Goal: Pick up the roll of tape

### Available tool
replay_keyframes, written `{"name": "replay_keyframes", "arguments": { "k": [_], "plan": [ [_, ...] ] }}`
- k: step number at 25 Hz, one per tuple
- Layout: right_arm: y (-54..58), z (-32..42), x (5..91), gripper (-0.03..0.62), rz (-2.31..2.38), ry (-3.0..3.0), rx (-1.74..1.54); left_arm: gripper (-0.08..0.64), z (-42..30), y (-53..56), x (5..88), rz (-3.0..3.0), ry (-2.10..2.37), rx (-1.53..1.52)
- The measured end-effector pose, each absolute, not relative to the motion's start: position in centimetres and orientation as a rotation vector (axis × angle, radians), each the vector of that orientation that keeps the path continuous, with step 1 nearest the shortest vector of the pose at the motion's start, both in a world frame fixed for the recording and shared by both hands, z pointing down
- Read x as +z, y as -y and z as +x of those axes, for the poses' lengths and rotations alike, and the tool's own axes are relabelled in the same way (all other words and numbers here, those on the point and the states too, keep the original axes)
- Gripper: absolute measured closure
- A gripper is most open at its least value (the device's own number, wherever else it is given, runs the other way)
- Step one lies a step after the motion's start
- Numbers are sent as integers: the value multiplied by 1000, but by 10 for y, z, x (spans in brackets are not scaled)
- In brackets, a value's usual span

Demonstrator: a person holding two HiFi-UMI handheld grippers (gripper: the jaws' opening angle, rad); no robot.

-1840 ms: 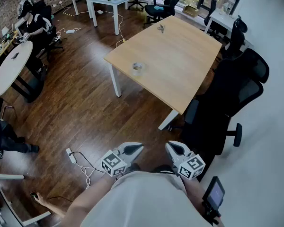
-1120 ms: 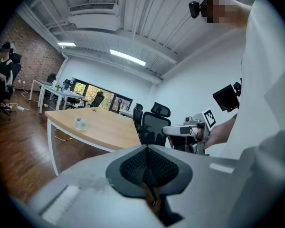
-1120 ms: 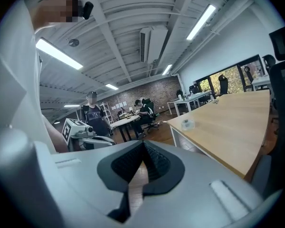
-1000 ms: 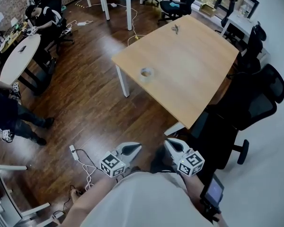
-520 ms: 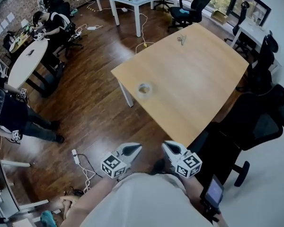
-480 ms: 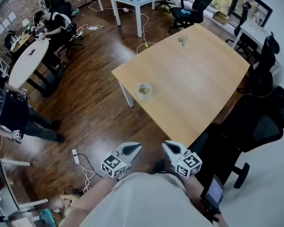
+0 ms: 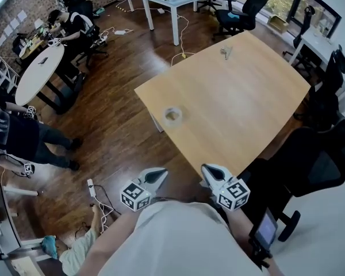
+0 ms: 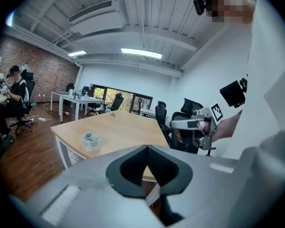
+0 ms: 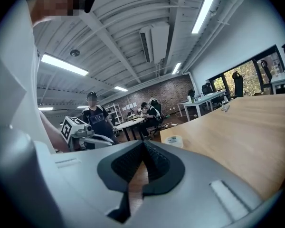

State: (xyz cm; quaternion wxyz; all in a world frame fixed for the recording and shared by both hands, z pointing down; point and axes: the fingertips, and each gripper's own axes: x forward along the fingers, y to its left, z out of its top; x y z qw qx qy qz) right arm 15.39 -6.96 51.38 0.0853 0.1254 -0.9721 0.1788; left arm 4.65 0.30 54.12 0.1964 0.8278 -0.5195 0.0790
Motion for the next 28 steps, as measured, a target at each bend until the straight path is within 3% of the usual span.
{"name": "replay_keyframes", "arguments": {
  "k": [15, 28],
  "plan": [
    [101, 134, 532, 586, 431, 2834, 601, 555, 21, 30, 555, 2327, 1395, 160],
    [155, 97, 538, 586, 644, 2732, 607, 554, -20, 106, 596, 2434, 1147, 307]
  ]
}}
